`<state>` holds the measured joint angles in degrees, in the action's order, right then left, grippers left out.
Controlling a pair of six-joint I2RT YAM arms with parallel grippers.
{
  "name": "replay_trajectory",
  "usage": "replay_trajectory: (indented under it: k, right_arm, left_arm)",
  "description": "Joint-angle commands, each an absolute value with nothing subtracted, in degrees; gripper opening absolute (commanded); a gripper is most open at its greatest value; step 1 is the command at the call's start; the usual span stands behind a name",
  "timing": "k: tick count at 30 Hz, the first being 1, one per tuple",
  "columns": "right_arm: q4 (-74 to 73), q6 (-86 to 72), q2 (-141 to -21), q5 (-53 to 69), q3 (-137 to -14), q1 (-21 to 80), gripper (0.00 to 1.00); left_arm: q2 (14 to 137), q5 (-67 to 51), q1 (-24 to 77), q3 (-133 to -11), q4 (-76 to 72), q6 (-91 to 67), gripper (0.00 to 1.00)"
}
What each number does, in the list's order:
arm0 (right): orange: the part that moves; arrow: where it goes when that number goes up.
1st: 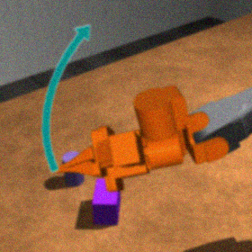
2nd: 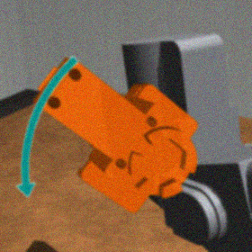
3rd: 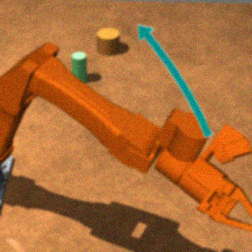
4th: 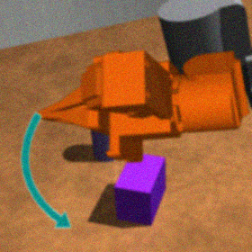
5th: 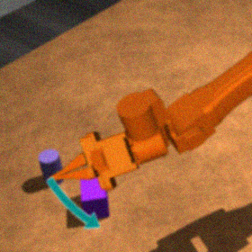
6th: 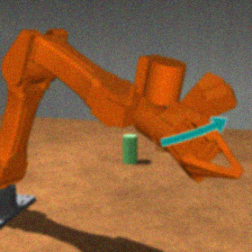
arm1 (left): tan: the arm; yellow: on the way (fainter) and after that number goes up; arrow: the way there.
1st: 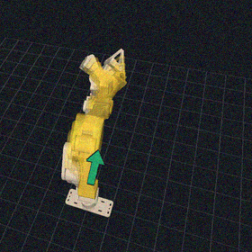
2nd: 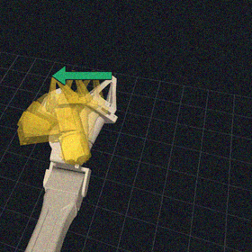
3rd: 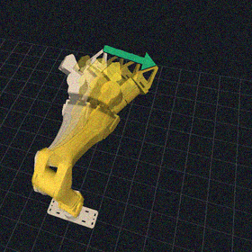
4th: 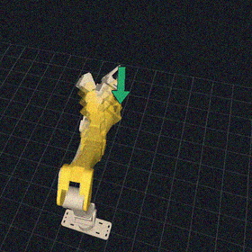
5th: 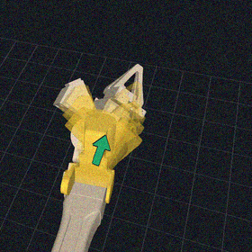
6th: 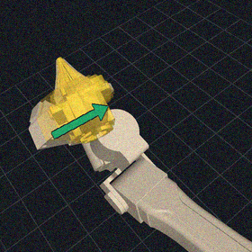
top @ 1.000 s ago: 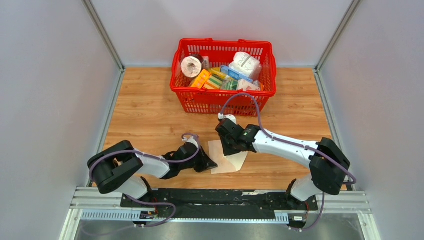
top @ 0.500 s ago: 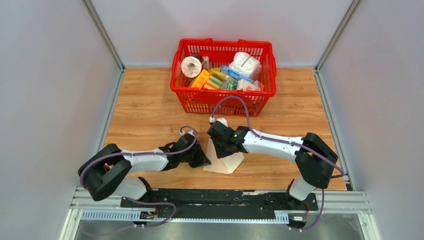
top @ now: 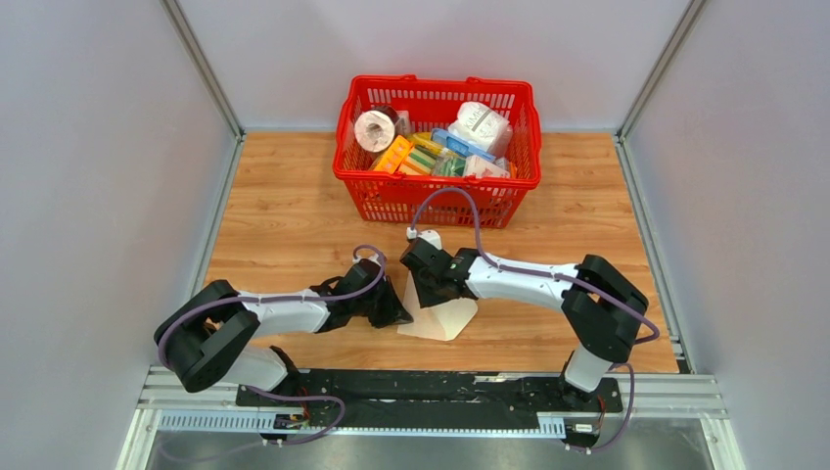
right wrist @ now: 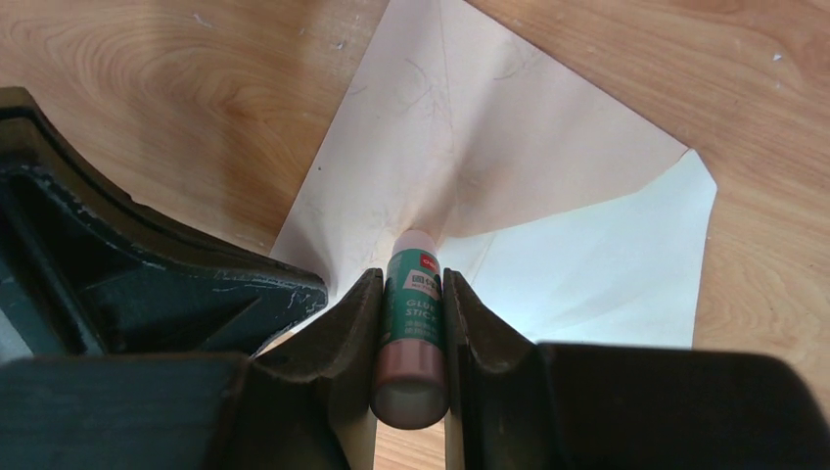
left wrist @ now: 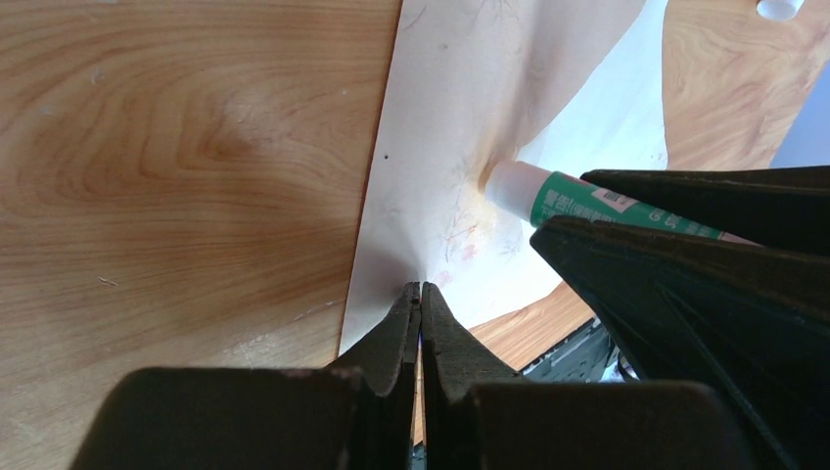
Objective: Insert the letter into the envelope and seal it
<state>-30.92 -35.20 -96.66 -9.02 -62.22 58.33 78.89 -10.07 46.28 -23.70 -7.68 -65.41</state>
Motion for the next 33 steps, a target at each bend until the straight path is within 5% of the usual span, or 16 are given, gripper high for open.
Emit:
replay_trajectory:
  k: [1,33]
  right_arm:
    - [-28.7,-36.0,-97.8,-13.0,-64.0,58.6,0.0]
    - [-34.2,-34.4,-104.9,-19.7,-69.2,61.3,0.0]
  left_arm:
    - [80.2,-9.8,46.1,-22.9,-5.3,-64.1,0.06]
    - [80.2,-10.4,45.2,-23.6,-4.2,-62.8,0.06]
